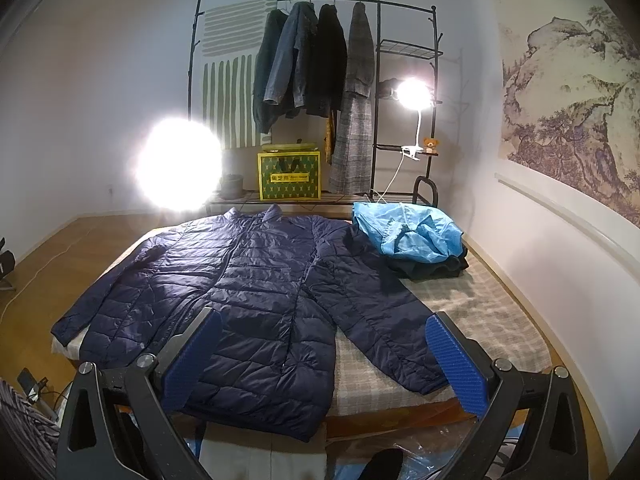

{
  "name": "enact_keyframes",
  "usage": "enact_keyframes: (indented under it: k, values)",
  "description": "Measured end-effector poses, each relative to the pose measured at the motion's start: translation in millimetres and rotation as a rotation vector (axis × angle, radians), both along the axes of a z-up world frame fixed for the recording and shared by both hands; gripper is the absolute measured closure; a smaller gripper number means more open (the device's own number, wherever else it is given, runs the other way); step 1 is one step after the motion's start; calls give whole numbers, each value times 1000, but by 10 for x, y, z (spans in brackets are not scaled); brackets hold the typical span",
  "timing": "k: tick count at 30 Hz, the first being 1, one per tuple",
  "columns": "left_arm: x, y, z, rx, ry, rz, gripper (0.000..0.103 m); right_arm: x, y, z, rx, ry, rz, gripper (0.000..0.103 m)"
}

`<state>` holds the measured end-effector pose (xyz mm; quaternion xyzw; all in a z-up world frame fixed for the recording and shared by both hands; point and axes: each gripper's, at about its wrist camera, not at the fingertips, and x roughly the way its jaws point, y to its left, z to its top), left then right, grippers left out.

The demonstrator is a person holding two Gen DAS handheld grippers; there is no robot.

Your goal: Fold large clothes

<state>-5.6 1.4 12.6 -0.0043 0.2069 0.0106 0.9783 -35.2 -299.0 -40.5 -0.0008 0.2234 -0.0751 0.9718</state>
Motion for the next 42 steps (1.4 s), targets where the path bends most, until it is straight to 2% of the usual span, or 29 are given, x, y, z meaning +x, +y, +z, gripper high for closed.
enact_keyframes:
  k: [25, 42]
  values:
    - [59, 97, 54, 2, 10, 5, 0, 55, 63, 9, -4, 3, 15, 0]
    - [248, 94, -94, 10, 30, 18, 0, 203, 89, -32, -6, 12, 21, 0]
